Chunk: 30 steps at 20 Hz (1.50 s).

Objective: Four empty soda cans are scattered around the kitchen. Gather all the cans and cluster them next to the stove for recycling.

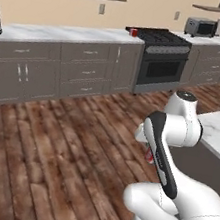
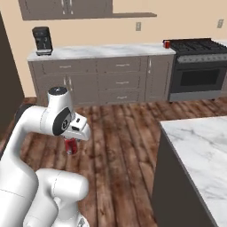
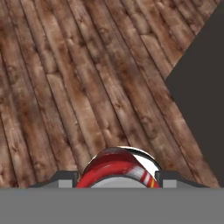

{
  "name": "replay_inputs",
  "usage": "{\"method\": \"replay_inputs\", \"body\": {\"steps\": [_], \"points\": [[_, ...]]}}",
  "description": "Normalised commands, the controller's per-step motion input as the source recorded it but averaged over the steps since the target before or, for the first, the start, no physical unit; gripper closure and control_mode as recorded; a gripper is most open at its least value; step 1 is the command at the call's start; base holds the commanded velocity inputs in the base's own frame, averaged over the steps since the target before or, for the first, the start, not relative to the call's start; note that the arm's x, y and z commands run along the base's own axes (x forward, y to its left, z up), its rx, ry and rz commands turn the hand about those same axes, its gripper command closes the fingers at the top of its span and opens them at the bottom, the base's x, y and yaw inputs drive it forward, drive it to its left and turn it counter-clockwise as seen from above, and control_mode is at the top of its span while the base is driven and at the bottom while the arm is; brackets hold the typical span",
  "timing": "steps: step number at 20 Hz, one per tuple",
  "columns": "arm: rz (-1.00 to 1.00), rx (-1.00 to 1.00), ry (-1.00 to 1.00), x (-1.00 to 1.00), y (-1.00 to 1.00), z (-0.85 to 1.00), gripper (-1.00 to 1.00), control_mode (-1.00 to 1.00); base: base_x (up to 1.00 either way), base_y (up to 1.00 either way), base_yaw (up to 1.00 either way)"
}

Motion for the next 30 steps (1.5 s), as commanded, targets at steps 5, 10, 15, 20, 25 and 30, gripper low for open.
{"method": "replay_inputs", "body": {"steps": [5, 10, 15, 20, 25, 30], "points": [[0.0, 0.0, 0.0, 0.0, 0.0, 0.0, 1.0, 1.0, 0.89, 0.49, -0.08], [0.0, 0.0, 0.0, 0.0, 0.0, 0.0, 1.0, 1.0, 0.84, 0.49, -0.1], [0.0, 0.0, 0.0, 0.0, 0.0, 0.0, 1.0, 1.0, 0.83, 0.52, -0.12], [0.0, 0.0, 0.0, 0.0, 0.0, 0.0, 1.0, 1.0, 0.83, 0.52, -0.12], [0.0, 0.0, 0.0, 0.0, 0.0, 0.0, 1.0, 1.0, 0.84, 0.52, -0.13], [0.0, 0.0, 0.0, 0.0, 0.0, 0.0, 1.0, 1.0, 0.85, 0.5, -0.13]]}}
